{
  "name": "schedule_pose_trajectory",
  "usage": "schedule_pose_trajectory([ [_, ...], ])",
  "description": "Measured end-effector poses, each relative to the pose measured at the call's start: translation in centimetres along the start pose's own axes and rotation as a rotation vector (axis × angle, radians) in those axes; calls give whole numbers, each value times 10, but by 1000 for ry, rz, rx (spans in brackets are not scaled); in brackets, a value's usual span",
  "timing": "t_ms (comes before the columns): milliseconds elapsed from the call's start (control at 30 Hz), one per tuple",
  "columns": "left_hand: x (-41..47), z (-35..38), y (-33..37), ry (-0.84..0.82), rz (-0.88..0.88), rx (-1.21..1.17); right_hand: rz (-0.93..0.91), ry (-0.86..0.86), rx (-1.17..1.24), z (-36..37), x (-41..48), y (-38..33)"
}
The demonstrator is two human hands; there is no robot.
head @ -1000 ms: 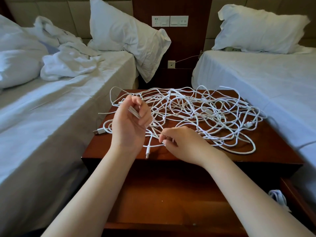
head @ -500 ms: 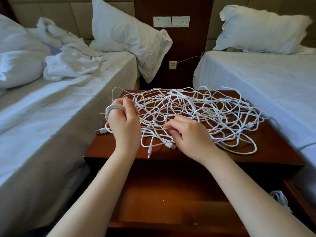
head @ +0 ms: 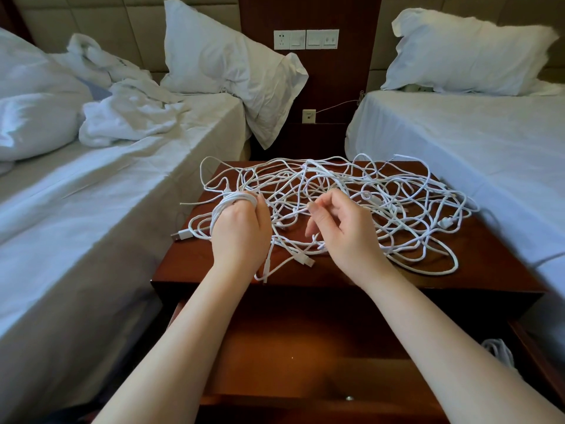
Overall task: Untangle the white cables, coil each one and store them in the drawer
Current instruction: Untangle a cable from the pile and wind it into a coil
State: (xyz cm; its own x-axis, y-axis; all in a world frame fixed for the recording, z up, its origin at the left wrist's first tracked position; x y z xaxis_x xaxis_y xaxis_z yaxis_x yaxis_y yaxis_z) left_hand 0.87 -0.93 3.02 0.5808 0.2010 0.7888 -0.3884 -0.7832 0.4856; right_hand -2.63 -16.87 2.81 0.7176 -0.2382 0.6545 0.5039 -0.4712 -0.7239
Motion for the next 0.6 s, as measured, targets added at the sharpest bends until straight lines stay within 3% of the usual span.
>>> schedule_pose_trajectory([
  [167,-1,3,-2,-38,-125,-115,93,-36,166,5,-2,-1],
  [400,-2,8,-4,-92,-240,-332,-211,271,33,-25,6,-12],
  [500,-7,18,3,-265,-297,-451,-311,342,-16,-31,6,-17],
  [600,-25,32,17,-623,-381,-637,-363,380,-4,-37,6,-22],
])
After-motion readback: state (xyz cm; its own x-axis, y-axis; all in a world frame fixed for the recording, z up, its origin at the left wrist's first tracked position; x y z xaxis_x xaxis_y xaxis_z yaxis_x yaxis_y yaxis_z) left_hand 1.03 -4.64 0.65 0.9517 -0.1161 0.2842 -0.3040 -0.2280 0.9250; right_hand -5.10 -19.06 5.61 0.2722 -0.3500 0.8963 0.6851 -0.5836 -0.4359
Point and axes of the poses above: each hand's wrist, its own x-axis towards the middle knuckle, its own z-axis out of the palm, y = z × x, the point moved 8 cm from there along x, towards the middle knuckle, and after that the axes turned 15 degrees about y, right-handed, at the moved point
